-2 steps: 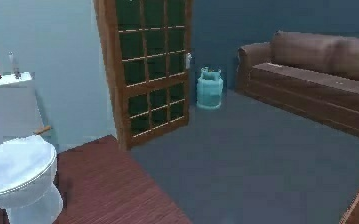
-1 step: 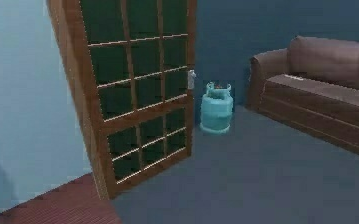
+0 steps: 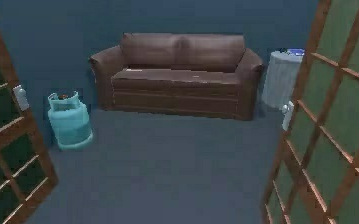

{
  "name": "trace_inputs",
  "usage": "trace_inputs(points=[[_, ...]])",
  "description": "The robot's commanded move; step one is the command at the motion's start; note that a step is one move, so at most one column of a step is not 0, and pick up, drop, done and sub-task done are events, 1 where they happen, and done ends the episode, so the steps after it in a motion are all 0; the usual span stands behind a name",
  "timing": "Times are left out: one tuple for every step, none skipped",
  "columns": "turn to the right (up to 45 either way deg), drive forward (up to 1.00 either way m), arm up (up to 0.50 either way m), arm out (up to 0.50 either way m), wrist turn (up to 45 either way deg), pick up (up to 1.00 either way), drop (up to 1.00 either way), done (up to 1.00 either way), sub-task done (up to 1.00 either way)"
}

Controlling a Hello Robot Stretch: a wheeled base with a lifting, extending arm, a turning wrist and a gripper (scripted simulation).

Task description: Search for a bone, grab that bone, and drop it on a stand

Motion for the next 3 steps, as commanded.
trace_inputs(points=[[0.0, 1.0, 0.0, 0.0, 0.0, 0.0, 0.0, 0.0, 0.0], [6.0, 0.0, 0.0, 0.0, 0.0, 0.0, 0.0, 0.0, 0.0], [0.0, 0.5, 0.0, 0.0, 0.0, 0.0, 0.0, 0.0, 0.0]])
